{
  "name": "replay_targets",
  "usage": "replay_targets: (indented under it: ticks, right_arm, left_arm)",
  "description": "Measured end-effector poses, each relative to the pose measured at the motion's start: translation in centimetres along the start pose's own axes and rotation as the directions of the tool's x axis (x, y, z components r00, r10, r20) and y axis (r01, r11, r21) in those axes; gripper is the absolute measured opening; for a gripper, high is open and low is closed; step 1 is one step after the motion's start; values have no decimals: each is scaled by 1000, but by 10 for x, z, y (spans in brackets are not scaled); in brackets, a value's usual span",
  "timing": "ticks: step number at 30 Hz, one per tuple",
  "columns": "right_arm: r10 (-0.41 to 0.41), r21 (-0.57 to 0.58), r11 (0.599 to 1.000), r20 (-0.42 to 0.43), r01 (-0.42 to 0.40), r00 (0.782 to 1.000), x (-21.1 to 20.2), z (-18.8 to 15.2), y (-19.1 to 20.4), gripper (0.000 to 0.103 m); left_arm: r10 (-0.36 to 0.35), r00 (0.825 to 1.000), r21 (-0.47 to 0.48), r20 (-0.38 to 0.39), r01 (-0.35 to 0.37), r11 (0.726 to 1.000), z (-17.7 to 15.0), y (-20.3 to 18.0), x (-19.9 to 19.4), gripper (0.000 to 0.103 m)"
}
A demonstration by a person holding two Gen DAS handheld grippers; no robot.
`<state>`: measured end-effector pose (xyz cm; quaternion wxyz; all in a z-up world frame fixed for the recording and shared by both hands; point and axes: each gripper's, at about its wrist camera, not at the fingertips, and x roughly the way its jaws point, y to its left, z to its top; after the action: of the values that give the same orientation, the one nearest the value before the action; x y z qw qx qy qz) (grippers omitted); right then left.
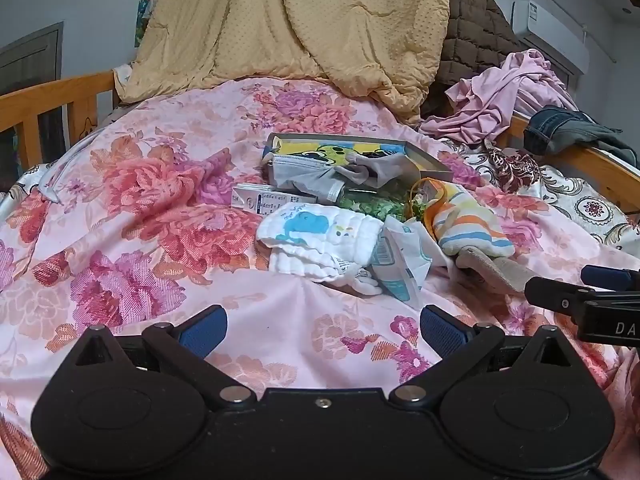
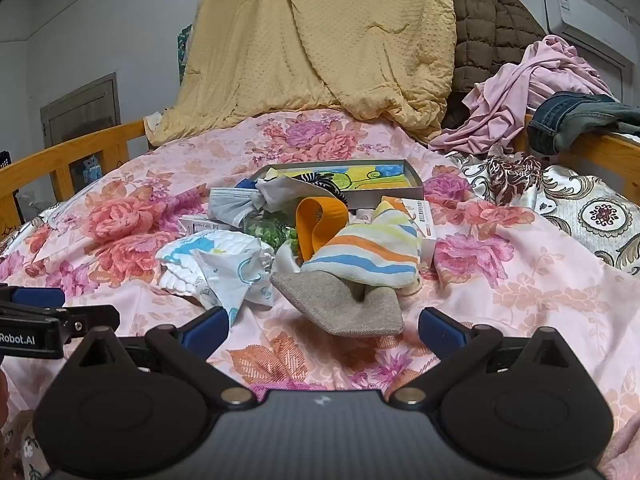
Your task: Organize soft objects
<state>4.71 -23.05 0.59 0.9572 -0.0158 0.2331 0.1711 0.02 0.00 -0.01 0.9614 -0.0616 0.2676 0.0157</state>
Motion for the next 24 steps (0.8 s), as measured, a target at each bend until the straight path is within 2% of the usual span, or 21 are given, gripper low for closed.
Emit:
replay_targets:
  ticks: [8,24]
  right_arm:
    - [0,1,1000,-1,0,1000,0,0,1,103]
    - [4,36,999,4,-4,1000,2,0,-5,103]
  left_arm:
    - [15,1000,-9,-9,-15,1000,-4,7,2,102]
    - [2,1000,-34,-20,-3,999,-4,8,2,102]
